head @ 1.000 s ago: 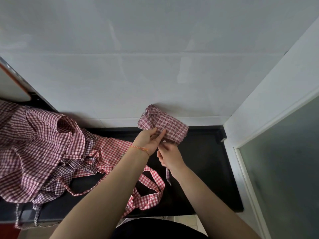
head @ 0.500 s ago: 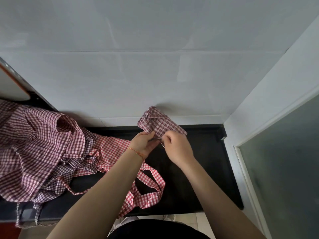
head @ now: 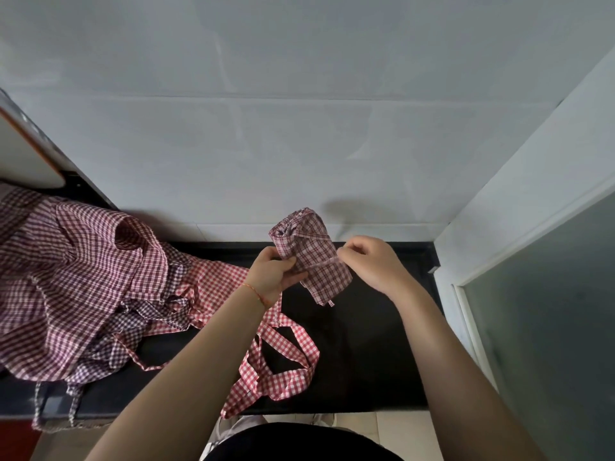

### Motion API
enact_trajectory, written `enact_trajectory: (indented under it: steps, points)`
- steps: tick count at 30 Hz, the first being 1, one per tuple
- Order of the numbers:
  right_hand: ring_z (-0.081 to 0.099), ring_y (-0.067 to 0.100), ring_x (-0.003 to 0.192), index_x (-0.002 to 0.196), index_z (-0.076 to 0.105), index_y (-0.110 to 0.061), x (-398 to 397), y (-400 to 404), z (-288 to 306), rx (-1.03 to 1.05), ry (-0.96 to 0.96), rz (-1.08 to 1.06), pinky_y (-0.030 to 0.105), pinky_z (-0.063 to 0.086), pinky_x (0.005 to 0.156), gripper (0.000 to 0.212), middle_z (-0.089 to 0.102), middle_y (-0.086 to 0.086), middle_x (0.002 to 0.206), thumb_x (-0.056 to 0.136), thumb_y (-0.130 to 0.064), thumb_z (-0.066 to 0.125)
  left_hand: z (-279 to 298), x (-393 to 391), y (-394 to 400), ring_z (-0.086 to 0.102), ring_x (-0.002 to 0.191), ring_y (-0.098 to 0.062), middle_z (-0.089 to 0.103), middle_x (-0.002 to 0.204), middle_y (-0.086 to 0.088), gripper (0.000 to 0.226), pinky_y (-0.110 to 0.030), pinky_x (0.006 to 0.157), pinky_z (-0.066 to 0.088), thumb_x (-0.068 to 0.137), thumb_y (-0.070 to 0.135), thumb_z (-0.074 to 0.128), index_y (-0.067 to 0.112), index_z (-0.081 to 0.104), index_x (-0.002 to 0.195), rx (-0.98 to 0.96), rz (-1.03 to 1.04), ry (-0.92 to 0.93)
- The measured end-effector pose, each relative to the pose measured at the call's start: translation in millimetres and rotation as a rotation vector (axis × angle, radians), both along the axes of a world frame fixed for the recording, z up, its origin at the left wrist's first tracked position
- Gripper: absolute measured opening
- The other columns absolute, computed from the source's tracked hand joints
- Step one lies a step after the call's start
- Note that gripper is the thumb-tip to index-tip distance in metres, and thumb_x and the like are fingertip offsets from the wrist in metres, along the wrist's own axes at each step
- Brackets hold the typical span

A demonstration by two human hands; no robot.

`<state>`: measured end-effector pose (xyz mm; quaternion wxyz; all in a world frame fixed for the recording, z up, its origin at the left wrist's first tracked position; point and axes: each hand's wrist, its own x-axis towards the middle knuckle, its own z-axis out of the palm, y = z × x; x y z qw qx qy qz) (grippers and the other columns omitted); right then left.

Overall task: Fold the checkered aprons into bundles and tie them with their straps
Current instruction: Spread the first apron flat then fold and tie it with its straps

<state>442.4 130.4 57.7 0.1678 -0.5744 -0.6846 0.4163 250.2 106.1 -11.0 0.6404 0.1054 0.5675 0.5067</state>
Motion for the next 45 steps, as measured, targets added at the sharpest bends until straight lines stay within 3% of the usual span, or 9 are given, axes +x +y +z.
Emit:
enact_trajectory:
  steps: [5, 8, 11, 19, 22, 26, 35, 41, 45]
  points:
    - [0.057, 0.001, 0.056, 0.083, 0.070, -0.011, 7.8, 2.1, 16.4, -0.026, -0.150, 0.232, 0.026, 0.048, 0.065, 0.031, 0.063, 0.002, 0.071, 0.098, -0.035, 0.058, -1.1, -6.3, -4.3, 0.065, 0.105, -0.030, 0.058, 0.130, -0.019, 0.025, -0.035, 0.069, 0.062, 0.097, -0.008, 0.050, 0.006, 0.054, 0.118, 0.080, -0.065, 0.040]
    - [0.061, 0.005, 0.105, 0.113, 0.068, -0.018, 16.4, 16.8, 12.0, 0.166, -0.062, 0.039, 0.028, 0.048, 0.093, 0.019, 0.065, -0.002, 0.115, 0.098, -0.024, 0.058, 8.3, -12.8, -9.8, 0.071, 0.097, -0.024, 0.064, 0.123, -0.017, 0.034, -0.034, 0.073, 0.062, 0.097, -0.010, 0.049, 0.005, 0.053, 0.128, 0.179, -0.282, 0.088]
    - [0.042, 0.003, 0.129, 0.140, 0.051, -0.026, 17.7, 27.5, 10.4, 0.089, -0.008, 0.045, 0.026, 0.034, 0.108, 0.043, 0.048, -0.011, 0.144, 0.098, -0.019, 0.057, 18.6, -14.5, -13.2, 0.073, 0.091, -0.020, 0.070, 0.108, -0.010, 0.034, -0.033, 0.074, 0.061, 0.096, -0.008, 0.051, 0.012, 0.056, 0.123, 0.226, -0.453, 0.125]
    - [0.066, 0.013, 0.086, 0.100, 0.064, -0.019, 20.7, 29.7, 17.6, -0.050, 0.012, 0.101, 0.026, 0.045, 0.077, 0.009, 0.071, -0.006, 0.086, 0.098, -0.022, 0.056, 19.7, -23.0, -11.1, 0.071, 0.094, -0.022, 0.066, 0.119, -0.016, 0.035, -0.029, 0.071, 0.059, 0.097, -0.005, 0.054, 0.010, 0.055, 0.129, 0.196, -0.457, 0.207]
    - [0.050, 0.018, 0.051, 0.101, 0.063, -0.011, 26.1, 26.7, 24.5, -0.158, 0.181, 0.103, 0.025, 0.043, 0.055, 0.013, 0.051, -0.004, 0.055, 0.102, -0.019, 0.053, 17.7, -25.1, -9.8, 0.071, 0.091, -0.020, 0.067, 0.114, -0.013, 0.032, -0.027, 0.067, 0.060, 0.097, -0.006, 0.053, 0.007, 0.055, 0.126, 0.161, -0.377, 0.195]
    - [0.027, 0.009, 0.049, 0.099, 0.071, -0.013, 30.8, 23.8, 28.9, -0.228, 0.208, 0.158, 0.025, 0.023, 0.047, 0.018, 0.037, -0.008, 0.055, 0.101, -0.021, 0.055, 12.5, -25.3, -5.6, 0.067, 0.100, -0.028, 0.062, 0.123, -0.019, 0.025, -0.031, 0.068, 0.062, 0.097, -0.007, 0.052, 0.004, 0.055, 0.119, 0.097, -0.241, 0.185]
    - [0.059, 0.018, 0.085, 0.099, 0.066, -0.011, 22.4, 34.7, 8.3, 0.097, -0.211, -0.090, 0.031, 0.040, 0.071, 0.024, 0.064, 0.001, 0.091, 0.101, -0.028, 0.049, 14.7, -19.2, -3.6, 0.067, 0.099, -0.027, 0.064, 0.117, -0.017, 0.026, -0.031, 0.068, 0.062, 0.096, -0.007, 0.052, 0.002, 0.054, 0.121, 0.065, -0.345, 0.186]
    - [0.045, 0.004, 0.045, 0.086, 0.066, -0.012, -23.3, -11.9, 2.6, -0.161, 0.133, 0.028, 0.020, 0.034, 0.045, 0.026, 0.053, -0.007, 0.056, 0.101, -0.022, 0.048, 5.8, -3.3, 9.3, 0.065, 0.096, -0.031, 0.063, 0.113, -0.022, 0.024, -0.034, 0.061, 0.061, 0.100, -0.005, 0.045, -0.010, 0.052, 0.122, -0.025, 0.068, -0.123]
    - [0.050, 0.007, 0.058, 0.098, 0.066, -0.006, -52.2, -41.2, -29.4, -0.205, 0.123, 0.076, 0.025, 0.036, 0.055, 0.030, 0.057, -0.002, 0.071, 0.104, -0.024, 0.044, 21.5, 9.8, 14.8, 0.062, 0.085, -0.030, 0.061, 0.091, -0.018, 0.019, -0.038, 0.085, 0.053, 0.101, -0.002, 0.046, -0.005, 0.058, 0.088, -0.120, 0.217, -0.294]
